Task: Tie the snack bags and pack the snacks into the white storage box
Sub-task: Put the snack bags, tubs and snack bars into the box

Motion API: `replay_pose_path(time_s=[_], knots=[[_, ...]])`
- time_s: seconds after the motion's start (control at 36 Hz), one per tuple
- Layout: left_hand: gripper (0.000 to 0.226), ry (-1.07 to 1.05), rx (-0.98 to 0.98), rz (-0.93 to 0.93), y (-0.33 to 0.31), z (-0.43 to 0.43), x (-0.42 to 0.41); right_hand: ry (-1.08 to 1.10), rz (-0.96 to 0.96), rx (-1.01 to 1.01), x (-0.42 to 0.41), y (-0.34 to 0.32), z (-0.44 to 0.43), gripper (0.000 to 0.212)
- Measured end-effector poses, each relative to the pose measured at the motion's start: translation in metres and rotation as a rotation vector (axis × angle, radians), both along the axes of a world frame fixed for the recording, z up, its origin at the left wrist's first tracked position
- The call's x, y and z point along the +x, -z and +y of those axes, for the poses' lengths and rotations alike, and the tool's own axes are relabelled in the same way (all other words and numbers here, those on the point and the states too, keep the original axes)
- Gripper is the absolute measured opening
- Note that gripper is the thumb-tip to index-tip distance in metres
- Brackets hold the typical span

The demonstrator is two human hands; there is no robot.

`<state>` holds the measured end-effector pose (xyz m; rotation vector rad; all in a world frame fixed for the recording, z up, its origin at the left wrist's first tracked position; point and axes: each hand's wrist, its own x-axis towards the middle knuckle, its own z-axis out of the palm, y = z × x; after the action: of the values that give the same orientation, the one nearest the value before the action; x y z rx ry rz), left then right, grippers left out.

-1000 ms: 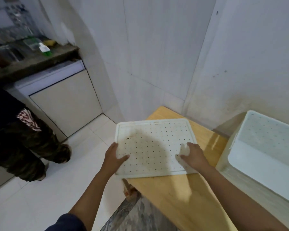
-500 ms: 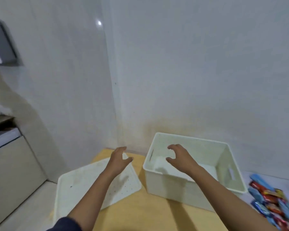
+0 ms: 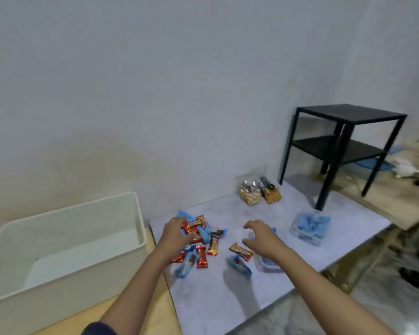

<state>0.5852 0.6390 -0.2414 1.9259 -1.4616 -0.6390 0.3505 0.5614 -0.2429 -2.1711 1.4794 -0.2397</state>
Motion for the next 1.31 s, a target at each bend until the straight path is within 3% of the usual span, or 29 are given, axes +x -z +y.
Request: replay_pose_path(time_s=[0.22,0.53,0.81,1.08,1.31], knots=[[0.06,0.219,0.112,-0.013,0.051,-0.077,-0.101,0.225,0.021,0.074,-0.127,0.029,-0.025,0.043],[0.06,0.306,0.176,0.002,0.096,-0.211,-0.167,0.285,0.099,0.171,-0.198,0.064,-0.124,0.047],[0.059,0.157,0.152,0.032,0.097,-0.341,-0.17,0.26,0.034,0.108,-0.189,0.065,-0.28,0.034],[0.058,-0.068,0.225,-0.047,0.125,-0.376,-0.14,0.007,0.03,0.126,-0.151,0.097,-0.391,0.03],[0.058,-0.347,0.187,-0.025,0.122,-0.405,-0.145,-0.194,-0.012,0.092,-0.119,0.102,-0.474,0.006]])
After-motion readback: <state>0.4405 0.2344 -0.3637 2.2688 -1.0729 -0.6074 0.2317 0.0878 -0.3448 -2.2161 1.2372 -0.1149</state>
